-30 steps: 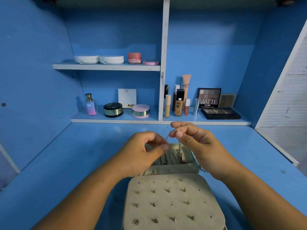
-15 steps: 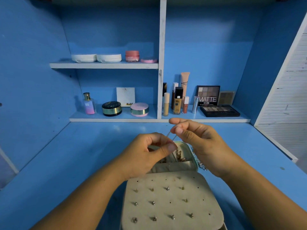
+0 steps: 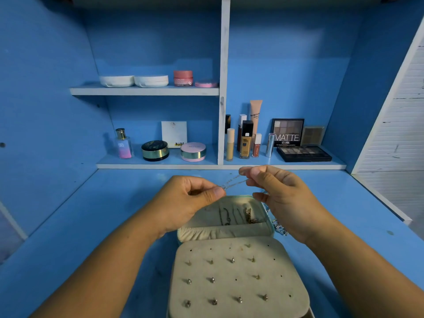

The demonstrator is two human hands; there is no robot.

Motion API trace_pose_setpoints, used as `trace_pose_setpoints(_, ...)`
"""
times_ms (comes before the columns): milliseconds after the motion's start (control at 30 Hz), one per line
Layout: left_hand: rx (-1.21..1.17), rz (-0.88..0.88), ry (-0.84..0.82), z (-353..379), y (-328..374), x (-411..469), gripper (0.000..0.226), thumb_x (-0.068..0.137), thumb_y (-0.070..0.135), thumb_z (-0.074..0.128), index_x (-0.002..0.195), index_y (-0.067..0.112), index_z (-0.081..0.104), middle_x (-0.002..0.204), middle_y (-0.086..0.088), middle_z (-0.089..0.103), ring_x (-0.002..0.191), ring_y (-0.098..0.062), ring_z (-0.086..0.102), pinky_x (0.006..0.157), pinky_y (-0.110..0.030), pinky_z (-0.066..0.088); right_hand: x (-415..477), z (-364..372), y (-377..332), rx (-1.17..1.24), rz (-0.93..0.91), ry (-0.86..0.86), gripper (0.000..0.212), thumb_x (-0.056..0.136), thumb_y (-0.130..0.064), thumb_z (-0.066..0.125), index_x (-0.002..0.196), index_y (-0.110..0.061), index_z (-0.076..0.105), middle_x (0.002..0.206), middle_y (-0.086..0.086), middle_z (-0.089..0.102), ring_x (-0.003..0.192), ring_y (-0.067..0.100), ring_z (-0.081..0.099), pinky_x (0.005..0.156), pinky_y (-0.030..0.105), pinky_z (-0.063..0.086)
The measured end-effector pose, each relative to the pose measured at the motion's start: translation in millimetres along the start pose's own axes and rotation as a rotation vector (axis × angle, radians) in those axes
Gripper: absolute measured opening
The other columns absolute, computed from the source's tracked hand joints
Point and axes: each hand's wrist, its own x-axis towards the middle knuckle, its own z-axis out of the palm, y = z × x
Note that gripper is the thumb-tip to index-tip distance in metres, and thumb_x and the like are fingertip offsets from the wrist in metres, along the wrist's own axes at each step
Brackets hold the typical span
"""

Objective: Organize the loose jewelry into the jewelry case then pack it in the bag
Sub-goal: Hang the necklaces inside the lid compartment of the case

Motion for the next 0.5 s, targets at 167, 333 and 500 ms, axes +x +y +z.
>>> trace_pose_setpoints(167,0.025,-0.053,-0.021,-6,3,-1,0.015,0.081,0.033,0.068,0.086,0.021,0.075,0.085,0.012,0.076,0.078,0.008,0.065,0.067,-0.003,0.043,2,6,5,-0.068,-0.026,0.032,0.018,0.091,-0.029,0.056,0.088,-0.017,0.070,0.090,0.002,0.068,0.085,0.010,0.056,0.075,0.023,0.044)
trace_pose_setpoints(333,0.119,-0.144,-0.063,-22,6,-4,0.015,0.092,0.028,0.062,0.089,0.020,0.074,0.086,0.008,0.076,0.074,0.001,0.061,0.071,-0.011,0.045,6,14,12,-0.270,-0.066,0.117,0.018,0.090,-0.027,0.062,0.076,-0.016,0.064,0.065,0.002,0.052,0.053,0.005,0.042,0.054,0.021,0.039)
trace_pose_setpoints(500,0.207,-0.237,-0.010,-30,0,-3,0.016,0.093,0.029,0.063,0.091,0.020,0.076,0.074,0.011,0.072,0.076,-0.003,0.061,0.073,-0.018,0.047,11,17,21,-0.605,-0.094,0.127,0.016,0.088,-0.036,0.062,0.076,-0.025,0.064,0.086,-0.001,0.063,0.060,0.002,0.052,0.052,0.017,0.039)
